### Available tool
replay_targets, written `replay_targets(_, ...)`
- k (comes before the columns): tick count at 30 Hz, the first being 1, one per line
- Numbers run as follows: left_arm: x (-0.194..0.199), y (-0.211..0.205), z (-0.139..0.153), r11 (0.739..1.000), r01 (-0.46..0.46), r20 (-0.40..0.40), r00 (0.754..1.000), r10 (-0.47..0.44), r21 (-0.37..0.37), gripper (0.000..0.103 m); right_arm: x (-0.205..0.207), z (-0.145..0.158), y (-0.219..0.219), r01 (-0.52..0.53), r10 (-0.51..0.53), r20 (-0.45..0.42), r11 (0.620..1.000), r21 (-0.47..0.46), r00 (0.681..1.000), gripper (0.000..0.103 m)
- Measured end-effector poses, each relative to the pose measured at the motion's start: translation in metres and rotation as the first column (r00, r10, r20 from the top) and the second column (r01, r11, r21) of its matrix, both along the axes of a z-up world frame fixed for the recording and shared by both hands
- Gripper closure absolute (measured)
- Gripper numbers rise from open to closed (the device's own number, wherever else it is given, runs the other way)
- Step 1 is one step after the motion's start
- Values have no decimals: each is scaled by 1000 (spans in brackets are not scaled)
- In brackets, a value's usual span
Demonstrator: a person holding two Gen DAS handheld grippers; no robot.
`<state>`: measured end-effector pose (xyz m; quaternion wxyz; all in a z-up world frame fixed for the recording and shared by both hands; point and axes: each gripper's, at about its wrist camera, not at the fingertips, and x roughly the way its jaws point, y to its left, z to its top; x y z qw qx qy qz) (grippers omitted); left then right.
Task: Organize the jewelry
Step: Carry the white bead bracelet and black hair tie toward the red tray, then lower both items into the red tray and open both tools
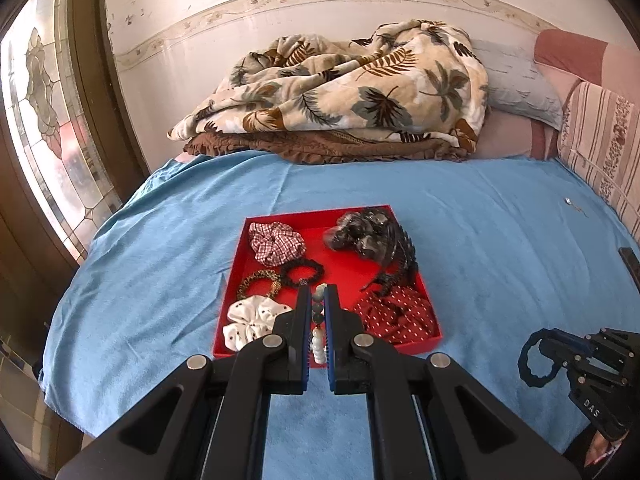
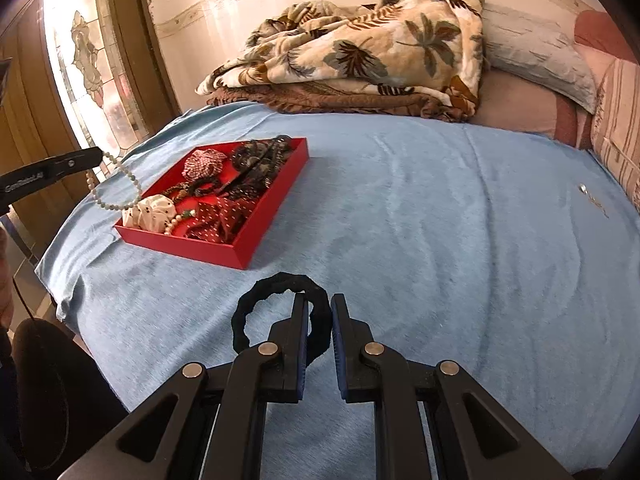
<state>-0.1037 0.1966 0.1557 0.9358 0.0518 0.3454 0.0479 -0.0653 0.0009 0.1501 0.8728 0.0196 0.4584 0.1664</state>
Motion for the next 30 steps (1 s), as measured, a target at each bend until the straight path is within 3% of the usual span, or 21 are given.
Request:
replay_targets(22,69,7,7,996,87,36,996,-88,16,97,46,39,47,-37,36,38,999,24,999,90)
replay_targets(30,91,36,-3,995,86,18,996,-85,-54,97,69,43,67,-49,48,38,999,22,998,90)
